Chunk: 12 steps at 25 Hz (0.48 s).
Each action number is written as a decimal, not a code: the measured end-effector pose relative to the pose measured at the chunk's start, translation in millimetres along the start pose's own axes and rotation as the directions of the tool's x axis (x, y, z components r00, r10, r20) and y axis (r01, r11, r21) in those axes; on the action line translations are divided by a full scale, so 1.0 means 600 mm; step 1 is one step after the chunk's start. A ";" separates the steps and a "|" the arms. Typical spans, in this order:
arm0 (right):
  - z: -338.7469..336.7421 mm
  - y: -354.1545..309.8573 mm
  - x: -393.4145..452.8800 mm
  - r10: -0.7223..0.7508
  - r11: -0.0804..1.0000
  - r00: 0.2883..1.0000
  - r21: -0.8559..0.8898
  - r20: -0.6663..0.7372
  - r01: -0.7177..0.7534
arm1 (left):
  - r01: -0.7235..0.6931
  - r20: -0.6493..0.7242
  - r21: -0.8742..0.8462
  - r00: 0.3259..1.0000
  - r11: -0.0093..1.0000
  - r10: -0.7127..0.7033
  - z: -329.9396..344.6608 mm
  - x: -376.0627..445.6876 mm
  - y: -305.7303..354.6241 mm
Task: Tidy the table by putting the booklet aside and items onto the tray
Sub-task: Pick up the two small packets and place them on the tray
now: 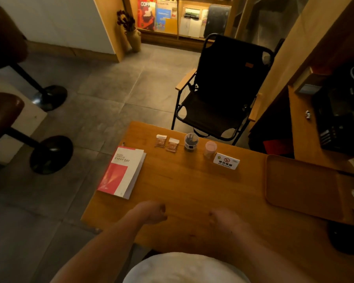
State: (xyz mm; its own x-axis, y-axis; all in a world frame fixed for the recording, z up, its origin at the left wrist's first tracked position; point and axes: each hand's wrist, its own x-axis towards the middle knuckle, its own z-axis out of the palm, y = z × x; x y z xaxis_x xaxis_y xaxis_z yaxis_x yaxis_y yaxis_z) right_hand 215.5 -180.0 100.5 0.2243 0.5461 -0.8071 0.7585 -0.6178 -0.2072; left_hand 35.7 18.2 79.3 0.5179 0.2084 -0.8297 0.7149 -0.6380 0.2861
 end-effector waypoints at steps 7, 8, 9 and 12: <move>-0.026 -0.009 0.039 -0.042 0.999 0.999 -0.001 0.006 0.042 | 0.059 -0.059 -0.064 0.996 0.996 -0.063 0.006 -0.009 -0.032; -0.032 -0.013 0.047 -0.053 0.999 0.999 0.006 -0.013 0.053 | 0.057 -0.054 -0.055 0.997 0.997 -0.060 -0.001 -0.005 -0.039; -0.041 -0.017 0.057 -0.063 0.998 0.998 0.008 -0.022 0.063 | 0.050 -0.051 -0.039 0.997 0.998 -0.052 -0.011 -0.001 -0.044; -0.070 -0.038 0.086 -0.075 0.997 0.995 -0.012 -0.061 0.074 | 0.015 -0.059 0.013 0.998 1.000 -0.015 -0.058 0.016 -0.064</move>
State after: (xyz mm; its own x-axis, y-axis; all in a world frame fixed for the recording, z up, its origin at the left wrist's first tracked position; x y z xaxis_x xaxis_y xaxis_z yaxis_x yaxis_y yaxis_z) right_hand 235.7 -114.1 87.1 0.2034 0.6242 -0.7543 0.7806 -0.5684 -0.2598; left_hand 29.8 70.3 76.9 0.5340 0.2607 -0.8043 0.7165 -0.6445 0.2668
